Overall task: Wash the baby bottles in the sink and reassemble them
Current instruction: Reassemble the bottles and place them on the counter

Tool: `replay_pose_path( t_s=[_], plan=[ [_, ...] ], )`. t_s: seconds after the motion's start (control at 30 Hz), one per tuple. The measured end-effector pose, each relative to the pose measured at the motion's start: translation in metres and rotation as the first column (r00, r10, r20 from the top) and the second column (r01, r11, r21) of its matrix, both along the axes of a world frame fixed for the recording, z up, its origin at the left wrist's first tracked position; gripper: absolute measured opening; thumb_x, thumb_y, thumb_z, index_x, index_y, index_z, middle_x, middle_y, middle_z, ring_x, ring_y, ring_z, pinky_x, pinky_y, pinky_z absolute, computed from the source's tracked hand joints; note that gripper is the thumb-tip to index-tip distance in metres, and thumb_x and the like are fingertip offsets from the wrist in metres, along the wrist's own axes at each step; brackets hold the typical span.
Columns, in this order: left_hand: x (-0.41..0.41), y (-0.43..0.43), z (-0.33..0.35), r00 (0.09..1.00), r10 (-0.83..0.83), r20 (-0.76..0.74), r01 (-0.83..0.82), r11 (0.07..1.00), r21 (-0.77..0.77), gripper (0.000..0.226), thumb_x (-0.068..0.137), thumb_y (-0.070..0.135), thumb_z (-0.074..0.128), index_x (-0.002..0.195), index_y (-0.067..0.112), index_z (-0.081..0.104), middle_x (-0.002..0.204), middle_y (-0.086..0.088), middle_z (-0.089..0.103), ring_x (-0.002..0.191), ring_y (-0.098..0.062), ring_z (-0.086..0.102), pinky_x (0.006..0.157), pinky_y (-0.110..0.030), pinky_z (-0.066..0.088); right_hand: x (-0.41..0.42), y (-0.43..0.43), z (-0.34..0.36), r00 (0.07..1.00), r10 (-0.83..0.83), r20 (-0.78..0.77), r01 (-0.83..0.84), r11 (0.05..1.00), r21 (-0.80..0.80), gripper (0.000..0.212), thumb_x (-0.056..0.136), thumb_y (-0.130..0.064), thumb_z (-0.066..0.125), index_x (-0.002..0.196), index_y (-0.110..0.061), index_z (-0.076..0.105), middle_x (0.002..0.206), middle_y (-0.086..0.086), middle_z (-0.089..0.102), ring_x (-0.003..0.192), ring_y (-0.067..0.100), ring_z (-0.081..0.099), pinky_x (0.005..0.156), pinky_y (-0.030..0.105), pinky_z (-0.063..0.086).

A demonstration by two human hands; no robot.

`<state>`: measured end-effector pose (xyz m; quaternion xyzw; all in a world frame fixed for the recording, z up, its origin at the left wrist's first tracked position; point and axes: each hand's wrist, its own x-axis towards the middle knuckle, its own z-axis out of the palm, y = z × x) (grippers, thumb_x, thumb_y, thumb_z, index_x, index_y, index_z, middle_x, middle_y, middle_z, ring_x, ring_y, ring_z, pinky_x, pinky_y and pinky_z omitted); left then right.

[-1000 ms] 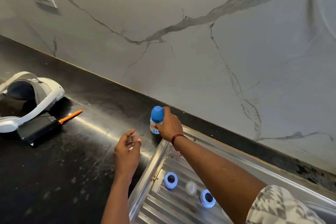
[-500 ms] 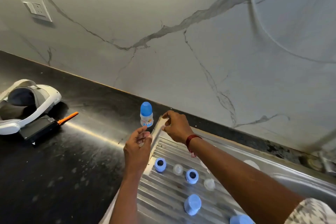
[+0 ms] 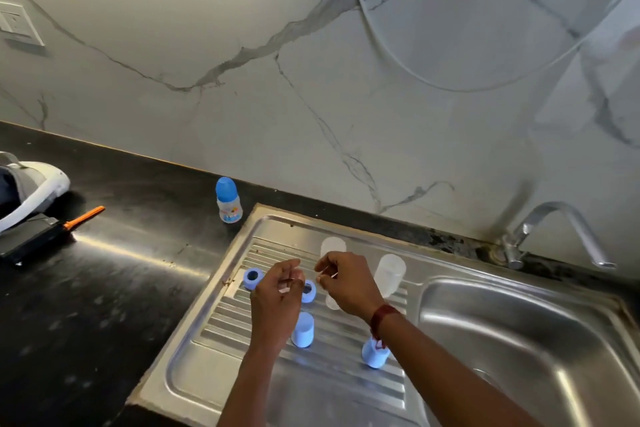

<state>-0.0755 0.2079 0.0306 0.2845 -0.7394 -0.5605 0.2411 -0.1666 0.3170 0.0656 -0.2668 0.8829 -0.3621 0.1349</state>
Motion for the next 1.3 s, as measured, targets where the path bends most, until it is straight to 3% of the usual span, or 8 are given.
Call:
replay_pose_path(
  t_s=[0.13,0.27,0.47,0.7,0.8,0.9,1.1,1.3],
  plan=[
    [0.003,0.015,0.002,1.000,0.006,-0.007,-0.006,0.999,0.032,0.021,0.092,0.011,0.067,0.110,0.022,0.071,0.097,0.012,0.072,0.094,-0.003,0.067,0.083,-0.022,0.053,0.003,0.035,-0.007,0.995,-0.095,0.014,0.096,0.993,-0.070,0.013,0.087,-0.007,0.068,0.097,-0.011,0.074,0.090,-0.001,0.073,0.078,0.007,0.065,0.076,0.013,0.050],
    [0.000,0.028,0.004,1.000,-0.004,-0.006,0.004,1.000,0.017,0.024,0.091,0.008,0.066,0.102,0.028,0.068,0.093,0.013,0.071,0.088,-0.002,0.066,0.071,-0.005,0.046,0.001,0.075,-0.012,0.965,-0.255,0.060,0.261,0.953,-0.152,0.020,0.084,-0.001,0.067,0.086,-0.020,0.074,0.077,-0.009,0.071,0.073,0.007,0.068,0.076,0.023,0.056],
    [-0.010,0.044,-0.002,0.998,0.047,0.034,-0.046,0.998,-0.041,0.024,0.089,0.007,0.066,0.095,0.030,0.067,0.087,0.010,0.070,0.085,-0.008,0.066,0.068,-0.004,0.043,0.003,0.108,-0.030,0.893,-0.395,0.218,0.437,0.876,-0.202,0.030,0.083,0.003,0.067,0.076,-0.026,0.070,0.070,-0.003,0.073,0.069,0.013,0.070,0.077,0.035,0.060],
    [-0.007,0.039,-0.004,0.992,0.103,0.070,-0.093,0.988,-0.126,0.020,0.087,0.004,0.068,0.092,0.024,0.068,0.082,0.011,0.068,0.078,-0.004,0.064,0.070,-0.010,0.045,0.002,0.092,-0.047,0.939,-0.316,0.138,0.335,0.931,-0.145,0.011,0.086,-0.009,0.071,0.089,-0.019,0.076,0.081,-0.013,0.071,0.072,-0.007,0.063,0.068,0.004,0.044],
    [-0.004,0.017,-0.007,0.967,0.205,0.149,-0.173,0.963,-0.207,0.013,0.089,0.008,0.068,0.098,0.014,0.075,0.084,0.000,0.072,0.080,-0.017,0.066,0.076,-0.021,0.043,-0.003,0.074,-0.050,0.969,-0.244,0.048,0.246,0.969,-0.028,0.022,0.088,-0.016,0.067,0.109,-0.016,0.075,0.101,-0.004,0.075,0.089,0.006,0.068,0.074,0.002,0.041],
    [-0.008,-0.004,-0.009,0.932,0.254,0.259,-0.178,0.942,-0.284,0.014,0.089,0.011,0.068,0.099,0.009,0.077,0.090,-0.007,0.076,0.084,-0.023,0.067,0.078,-0.022,0.040,-0.009,0.056,-0.052,0.989,-0.143,0.042,0.138,0.985,0.103,0.036,0.090,-0.020,0.064,0.125,-0.017,0.067,0.116,0.001,0.072,0.104,0.015,0.066,0.089,0.021,0.048],
    [-0.041,-0.024,-0.019,0.883,0.014,0.469,0.115,0.962,-0.246,0.026,0.083,0.012,0.073,0.109,0.010,0.074,0.106,-0.002,0.074,0.092,-0.016,0.067,0.076,-0.020,0.041,-0.018,0.030,-0.063,0.995,-0.094,0.037,0.081,0.961,0.263,0.039,0.090,-0.022,0.060,0.129,-0.019,0.063,0.118,0.004,0.069,0.109,0.022,0.062,0.087,0.029,0.047],
    [-0.079,-0.031,-0.032,0.701,-0.106,0.705,0.511,0.764,-0.393,0.039,0.082,0.028,0.073,0.120,0.024,0.070,0.117,0.001,0.070,0.110,-0.018,0.063,0.088,-0.028,0.050,-0.017,0.014,-0.074,0.986,-0.162,-0.037,0.165,0.936,0.310,0.025,0.092,-0.026,0.054,0.110,-0.017,0.069,0.108,0.005,0.071,0.102,0.026,0.064,0.079,0.032,0.049]
  ],
)
